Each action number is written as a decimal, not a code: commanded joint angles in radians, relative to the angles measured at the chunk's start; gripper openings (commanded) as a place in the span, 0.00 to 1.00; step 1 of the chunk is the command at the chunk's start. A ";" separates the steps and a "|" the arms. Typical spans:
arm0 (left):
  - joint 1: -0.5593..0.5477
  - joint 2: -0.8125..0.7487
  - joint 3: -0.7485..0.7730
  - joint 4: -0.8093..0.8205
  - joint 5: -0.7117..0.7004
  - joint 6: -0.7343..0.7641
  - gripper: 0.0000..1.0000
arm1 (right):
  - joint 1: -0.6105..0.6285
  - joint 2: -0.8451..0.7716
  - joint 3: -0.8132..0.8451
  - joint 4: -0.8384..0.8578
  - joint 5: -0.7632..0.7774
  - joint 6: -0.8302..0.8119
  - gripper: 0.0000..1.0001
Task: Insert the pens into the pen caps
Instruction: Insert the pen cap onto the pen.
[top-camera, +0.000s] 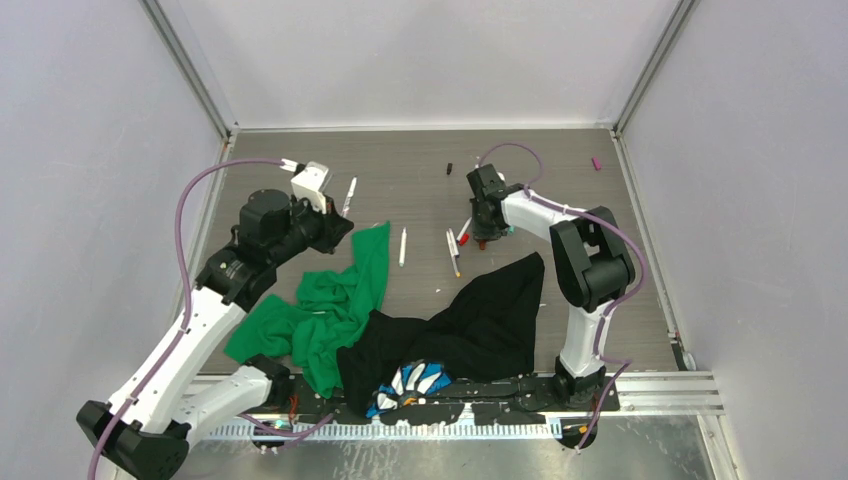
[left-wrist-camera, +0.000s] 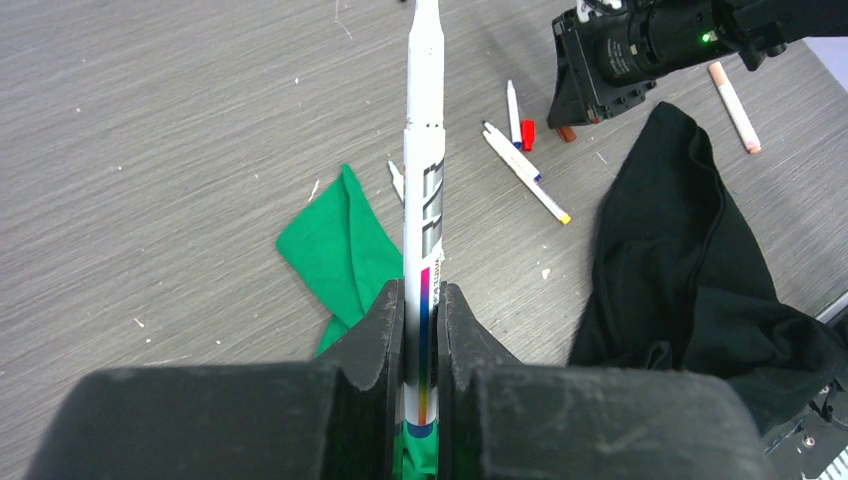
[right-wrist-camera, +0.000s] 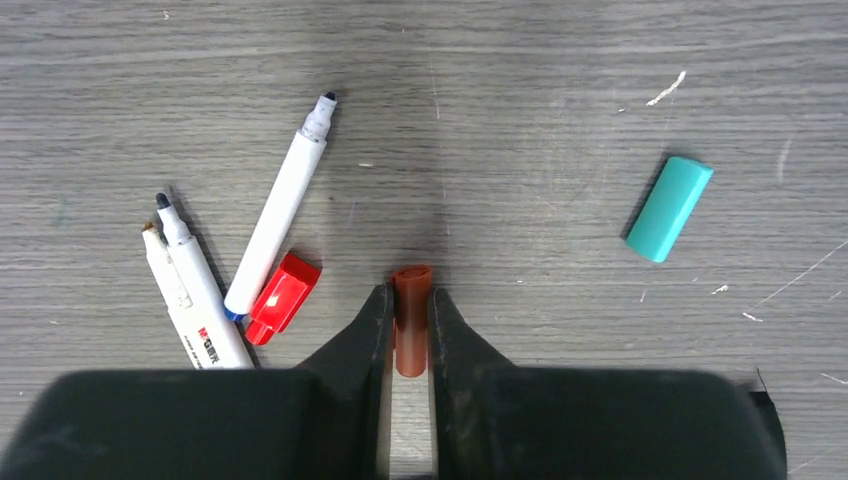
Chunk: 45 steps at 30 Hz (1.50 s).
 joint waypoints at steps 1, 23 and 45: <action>-0.002 -0.049 -0.007 0.053 -0.008 -0.001 0.00 | -0.001 -0.025 -0.061 0.010 0.008 0.033 0.08; -0.015 0.082 -0.019 0.265 0.686 -0.210 0.00 | 0.122 -0.727 -0.503 1.013 -0.563 0.565 0.01; -0.027 0.100 -0.016 0.260 0.722 -0.208 0.00 | 0.210 -0.768 -0.562 1.501 -0.457 0.660 0.01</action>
